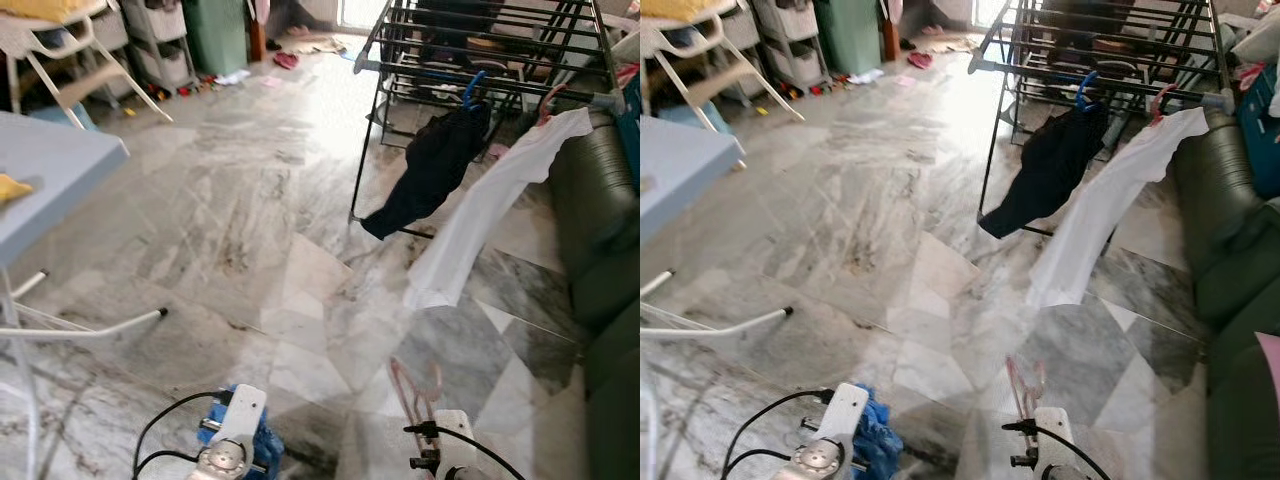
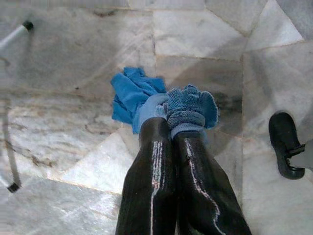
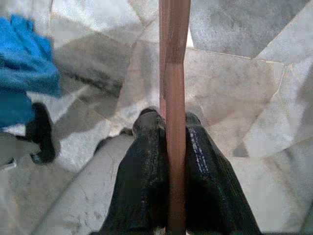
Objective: Hang hanger
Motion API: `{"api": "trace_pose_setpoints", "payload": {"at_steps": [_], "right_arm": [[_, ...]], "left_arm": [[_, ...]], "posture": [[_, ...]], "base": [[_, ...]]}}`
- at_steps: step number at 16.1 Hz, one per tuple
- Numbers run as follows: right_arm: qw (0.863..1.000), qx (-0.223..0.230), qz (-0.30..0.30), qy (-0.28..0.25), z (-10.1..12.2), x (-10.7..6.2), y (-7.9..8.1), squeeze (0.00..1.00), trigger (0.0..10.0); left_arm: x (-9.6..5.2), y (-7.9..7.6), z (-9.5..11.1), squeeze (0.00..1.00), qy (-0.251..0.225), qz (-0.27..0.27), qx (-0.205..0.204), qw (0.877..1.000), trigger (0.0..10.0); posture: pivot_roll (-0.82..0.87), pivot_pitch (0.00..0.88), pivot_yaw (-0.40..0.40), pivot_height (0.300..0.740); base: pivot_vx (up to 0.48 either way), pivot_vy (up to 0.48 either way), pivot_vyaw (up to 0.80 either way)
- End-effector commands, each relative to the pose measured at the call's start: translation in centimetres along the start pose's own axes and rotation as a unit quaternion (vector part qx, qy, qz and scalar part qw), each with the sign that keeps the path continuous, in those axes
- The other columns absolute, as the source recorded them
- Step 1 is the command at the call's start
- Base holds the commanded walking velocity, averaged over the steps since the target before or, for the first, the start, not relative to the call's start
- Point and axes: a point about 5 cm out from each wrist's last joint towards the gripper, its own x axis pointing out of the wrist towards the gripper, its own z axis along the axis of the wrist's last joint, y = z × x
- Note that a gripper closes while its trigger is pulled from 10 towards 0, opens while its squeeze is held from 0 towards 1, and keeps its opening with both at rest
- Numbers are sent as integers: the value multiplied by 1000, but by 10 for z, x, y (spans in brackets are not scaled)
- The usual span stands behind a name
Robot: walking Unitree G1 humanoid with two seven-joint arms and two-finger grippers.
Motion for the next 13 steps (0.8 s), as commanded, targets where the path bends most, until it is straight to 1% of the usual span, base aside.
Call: {"api": "trace_pose_setpoints", "payload": {"at_steps": [1,2,3,4,5,6,7,8,9,10,11,12,13], "right_arm": [[1000,26,-12,0,-3,-1,-3,0,10000],[998,58,-27,-15,2,-1,-7,0,10000],[994,100,-39,-31,7,-1,-11,0,10000],[992,112,-40,-38,10,0,-12,0,10000],[990,124,-39,-55,21,1,-11,0,10000],[990,118,-36,-62,28,1,-8,0,10000],[991,114,-35,-63,30,2,-6,0,10000],[993,100,-24,-65,33,3,0,0,10000],[994,91,-15,-64,33,3,5,0,10000],[995,75,-6,-58,31,4,9,0,10000],[999,28,6,-41,23,4,15,0,10000],[999,18,7,-38,22,3,15,0,10000],[1000,3,9,-26,16,3,16,0,10000]], "left_arm": [[1,-1,5,0,-5,5,5,1000,10000],[2,0,12,0,-7,21,-51,998,10000],[3,-3,19,0,-10,18,-67,998,10000],[3,-6,21,0,-10,13,-68,998,10000],[3,-17,29,0,-16,-5,-59,998,10000],[3,-25,35,0,-19,-15,-55,998,10000],[2,-30,36,0,-18,-18,-53,998,10000],[1,-39,37,0,-13,-25,-60,998,10000],[0,-44,35,0,-8,-27,-58,998,10000],[-1,-48,32,0,-1,-29,-58,998,10000],[-3,-54,25,0,11,-29,-59,998,10000],[-3,-55,23,0,14,-29,-58,998,10000],[-5,-59,15,0,27,-27,-56,998,10000]], "posture": [[-113,29,23,740],[-139,30,47,740],[-152,32,59,740],[-156,34,62,740],[-169,43,71,740],[-178,47,74,740],[-183,48,75,740],[-186,54,72,740],[-184,58,69,740],[-183,62,65,740],[-182,68,59,740],[-181,69,57,740],[-175,70,51,740]], "base": [[0,0,0],[0,0,0],[0,0,0],[0,0,0],[0,0,0],[0,0,0],[0,0,0],[0,0,0],[0,0,0],[0,0,0],[0,0,0],[0,0,0],[0,0,0]]}}
